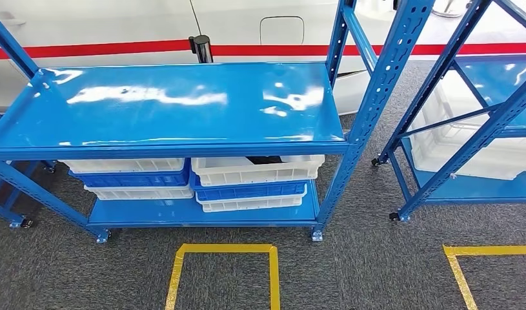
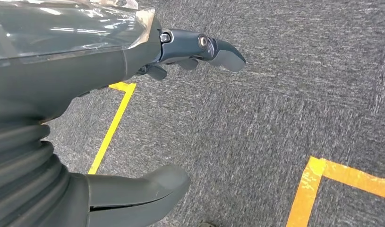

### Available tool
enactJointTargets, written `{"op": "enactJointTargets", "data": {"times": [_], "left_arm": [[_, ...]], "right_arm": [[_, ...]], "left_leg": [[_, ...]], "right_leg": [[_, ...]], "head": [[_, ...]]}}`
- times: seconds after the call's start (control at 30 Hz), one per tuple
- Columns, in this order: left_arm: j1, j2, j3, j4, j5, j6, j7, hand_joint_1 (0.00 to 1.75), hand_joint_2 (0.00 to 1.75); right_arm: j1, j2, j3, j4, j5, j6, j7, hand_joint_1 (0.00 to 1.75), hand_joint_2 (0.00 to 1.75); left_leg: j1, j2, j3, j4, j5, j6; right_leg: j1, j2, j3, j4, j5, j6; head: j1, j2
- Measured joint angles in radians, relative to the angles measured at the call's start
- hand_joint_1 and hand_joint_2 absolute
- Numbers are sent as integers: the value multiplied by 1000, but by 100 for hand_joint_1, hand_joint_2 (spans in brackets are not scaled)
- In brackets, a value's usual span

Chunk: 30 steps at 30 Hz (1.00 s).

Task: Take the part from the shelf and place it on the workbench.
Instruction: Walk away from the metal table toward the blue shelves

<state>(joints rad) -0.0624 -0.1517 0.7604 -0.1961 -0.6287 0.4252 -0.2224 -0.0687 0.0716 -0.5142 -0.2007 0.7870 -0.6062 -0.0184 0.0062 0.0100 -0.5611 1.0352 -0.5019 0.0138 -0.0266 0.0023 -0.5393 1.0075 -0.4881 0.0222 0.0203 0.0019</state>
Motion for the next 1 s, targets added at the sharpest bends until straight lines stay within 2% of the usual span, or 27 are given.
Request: {"op": "enactJointTargets", "data": {"times": [0.03, 0.1, 0.13, 0.17, 0.2, 0.23, 0.27, 0.33, 0.4, 0.5, 0.57, 0.63, 0.67, 0.7, 0.73, 0.8, 0.83, 0.87, 0.93, 1.0], "left_arm": [[0, 1, 0, 0, 0, -1, -1, 0, 175], [0, 1, 1, 0, 1, -1, -1, 0, 175], [1, 1, 2, 0, 1, -2, -1, 0, 175], [2, 1, 3, 0, 1, -2, -1, 0, 175], [2, 1, 4, 0, 1, -3, -1, 0, 175], [2, 1, 5, 0, 2, -3, -1, 0, 175], [2, 2, 6, 0, 2, -4, -1, 0, 175], [0, 4, 6, 0, 1, -7, -1, 0, 175], [-1, 6, 6, 0, 0, -11, 0, 0, 175], [-2, 7, 6, 0, -1, -12, 4, 0, 175], [-2, 8, 7, 0, -1, -12, 6, 0, 175], [-2, 9, 7, 0, -1, -12, 6, 0, 175], [-2, 9, 7, 0, -1, -12, 7, 0, 175], [-1, 9, 7, 0, -1, -12, 7, 0, 175], [-1, 9, 8, 0, -1, -12, 7, 0, 175], [-1, 8, 8, 0, -1, -12, 7, 0, 175], [-1, 8, 8, 0, -1, -12, 7, 0, 175], [-1, 9, 5, -2, 0, -14, 7, 0, 175], [0, 13, -13, -9, 14, -23, 12, 0, 175], [6, 19, -39, -16, 40, -40, 20, 0, 175]], "right_arm": [[0, 0, 0, 0, 0, 0, 0, 0, 175], [0, 1, 0, 0, 0, 0, -1, 0, 175], [0, 2, 0, 0, -1, 0, -1, 0, 175], [0, 2, 0, 0, -1, 0, -1, 0, 175], [1, 2, 0, 0, -2, 0, -1, 0, 175], [0, 2, 0, 0, -2, 0, -1, 0, 175], [0, 3, 0, 0, -3, 0, -1, 0, 175], [-2, 6, 0, 0, -3, 0, -1, 0, 175], [-4, 8, 0, 0, -3, 0, -1, 0, 175], [-5, 9, 0, 0, 1, 0, 0, 0, 175], [-6, 10, 0, 0, 4, 0, 1, 0, 175], [-6, 11, 0, 0, 5, 0, 2, 0, 175], [-5, 11, 0, 0, 5, 0, 3, 0, 175], [-5, 11, 0, 0, 6, 0, 4, 0, 175], [-5, 10, 0, 0, 6, 0, 5, 0, 175], [-6, 10, 0, 0, 7, 0, 6, 0, 175], [-6, 9, 0, 0, 6, 1, 7, 0, 175], [-5, 9, 2, 0, 1, 5, 9, 0, 175], [3, 8, 13, 0, -21, 22, 12, 0, 175], [13, 5, 31, -2, -55, 48, 15, 0, 175]], "left_leg": [[2, -2, -17, 38, -25, -5], [4, -3, -78, 167, -93, -13], [5, -4, -108, 227, -115, -15], [5, -4, -126, 262, -121, -15], [6, -4, -125, 257, -105, -14], [6, -4, -103, 210, -73, -11], [6, -5, -68, 140, -36, -7], [3, -7, -10, 19, 9, -1], [-4, -9, 3, -15, 13, 6], [-5, -7, 6, -27, 24, 27], [-3, -3, 7, -35, 31, 40], [-5, -2, 4, -34, 32, 44], [-5, -2, 3, -34, 32, 45], [-6, -2, 3, -33, 32, 44], [-6, -2, 4, -33, 31, 44], [-7, -2, 7, -31, 29, 40], [-9, -2, 9, -29, 27, 36], [-11, -2, 9, -28, 25, 31], [-11, -2, 10, -29, 22, 19], [-6, -5, 7, -16, 11, 7]], "right_leg": [[-3, 0, 0, -1, 1, -7], [-1, 0, -1, -1, 2, -14], [0, -1, -2, -1, 2, -15], [1, 0, -2, -1, 2, -15], [1, 0, -1, -1, 2, -15], [1, 2, 0, -1, 2, -15], [1, 3, 2, -1, 1, -15], [7, 5, 2, 0, 0, -10], [13, 5, -1, -1, 0, -1], [13, 4, -10, 14, -10, 15], [11, 2, -52, 102, -55, 11], [11, 2, -117, 233, -109, 6], [11, 2, -136, 273, -121, 9], [11, 2, -136, 275, -115, 15], [11, 2, -115, 236, -95, 23], [11, -1, -42, 91, -39, 35], [12, -2, -15, 34, -20, 32], [14, -2, 0, 1, -10, 26], [17, -2, 2, -10, -6, 7], [11, -2, 9, -13, -3, -7]], "head": [[0, 0], [-1, 0], [-1, 0], [-1, 0], [-1, 0], [-1, 0], [-1, 0], [-1, 0], [0, 0], [0, 0], [3, 0], [6, 0], [6, 0], [6, 0], [6, 0], [6, 0], [6, 0], [5, 0], [4, 0], [4, 0]]}}
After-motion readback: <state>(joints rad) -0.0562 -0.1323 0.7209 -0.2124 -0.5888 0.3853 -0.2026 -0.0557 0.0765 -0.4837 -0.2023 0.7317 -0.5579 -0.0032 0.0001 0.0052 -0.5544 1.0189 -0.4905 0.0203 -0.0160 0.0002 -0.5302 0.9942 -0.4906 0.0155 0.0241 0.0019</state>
